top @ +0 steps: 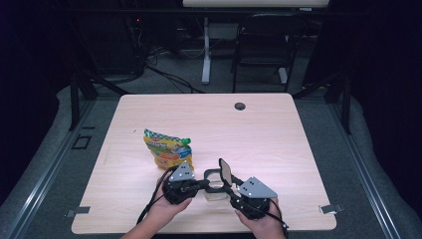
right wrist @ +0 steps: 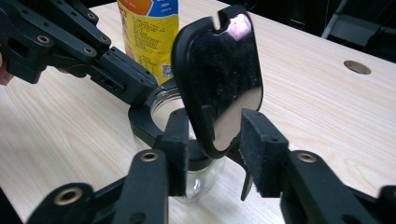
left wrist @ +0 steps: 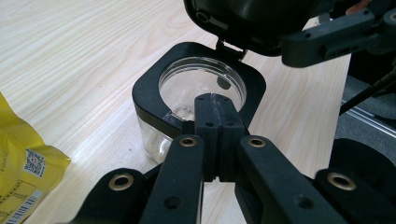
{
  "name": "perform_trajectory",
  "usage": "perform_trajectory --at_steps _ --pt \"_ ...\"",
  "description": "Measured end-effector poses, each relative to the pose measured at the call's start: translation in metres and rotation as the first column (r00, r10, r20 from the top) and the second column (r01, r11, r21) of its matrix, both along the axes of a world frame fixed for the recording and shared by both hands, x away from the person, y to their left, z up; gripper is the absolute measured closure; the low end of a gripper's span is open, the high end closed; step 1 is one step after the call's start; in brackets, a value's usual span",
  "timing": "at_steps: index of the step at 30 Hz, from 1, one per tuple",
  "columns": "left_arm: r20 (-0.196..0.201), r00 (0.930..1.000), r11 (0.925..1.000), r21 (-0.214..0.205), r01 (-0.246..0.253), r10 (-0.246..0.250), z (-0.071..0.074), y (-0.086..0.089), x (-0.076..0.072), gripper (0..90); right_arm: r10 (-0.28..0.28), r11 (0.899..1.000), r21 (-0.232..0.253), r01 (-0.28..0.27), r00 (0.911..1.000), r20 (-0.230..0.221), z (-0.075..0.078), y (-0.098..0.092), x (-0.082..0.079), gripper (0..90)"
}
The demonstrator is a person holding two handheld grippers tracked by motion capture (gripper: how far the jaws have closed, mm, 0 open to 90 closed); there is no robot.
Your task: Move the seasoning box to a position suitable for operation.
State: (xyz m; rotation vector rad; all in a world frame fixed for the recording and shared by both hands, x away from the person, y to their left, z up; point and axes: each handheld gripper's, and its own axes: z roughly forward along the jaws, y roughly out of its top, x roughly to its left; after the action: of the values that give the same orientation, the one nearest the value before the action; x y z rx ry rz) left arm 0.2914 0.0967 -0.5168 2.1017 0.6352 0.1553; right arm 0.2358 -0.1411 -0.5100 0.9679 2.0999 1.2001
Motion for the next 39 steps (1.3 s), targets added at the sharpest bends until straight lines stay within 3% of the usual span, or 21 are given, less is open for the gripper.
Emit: perform_trajectory --at_steps 5,10,25,27,28,32,39 --pt "-0.001 1.0000 1.0000 -0.004 -0.001 0.001 0.000 0.000 0.000 90.0 -0.022 0.999 0.023 0.022 0.9997 -0.009 0.001 -0.006 -0.003 68.4" --pt "0.001 1.0000 1.0000 -0.003 0.001 -0.001 0.000 0.000 0.000 90.0 -0.037 0.995 0.090 0.042 0.9977 -0.056 0.000 -0.017 0.000 68.6" --pt "-0.004 0.9999 0.9999 -0.010 0.011 -0.011 -0.001 -0.001 -0.001 90.0 -0.097 0.990 0.094 0.109 0.9886 -0.115 -0.002 -0.022 0.003 73.2" --pt "-0.005 0.9999 0.9999 -0.012 0.009 -0.009 -0.001 -0.001 -0.002 90.0 -0.077 0.991 0.102 0.089 0.9900 -0.118 -0.002 -0.022 0.004 67.4" --pt "-0.004 1.0000 0.9999 -0.011 0.009 -0.009 -0.001 -0.001 -0.002 90.0 -0.062 0.988 0.133 0.078 0.9912 -0.117 -0.003 -0.020 0.004 64.5" --pt "0.003 1.0000 1.0000 -0.005 0.003 -0.003 -0.001 -0.002 -0.003 90.0 -0.069 0.989 0.124 0.080 0.9935 -0.090 -0.003 -0.012 0.010 62.4" --pt "0.024 0.9994 0.9994 0.023 -0.026 0.025 0.002 0.004 -0.006 86.1 -0.088 0.984 0.144 0.101 0.9914 -0.097 -0.002 -0.012 0.020 73.0"
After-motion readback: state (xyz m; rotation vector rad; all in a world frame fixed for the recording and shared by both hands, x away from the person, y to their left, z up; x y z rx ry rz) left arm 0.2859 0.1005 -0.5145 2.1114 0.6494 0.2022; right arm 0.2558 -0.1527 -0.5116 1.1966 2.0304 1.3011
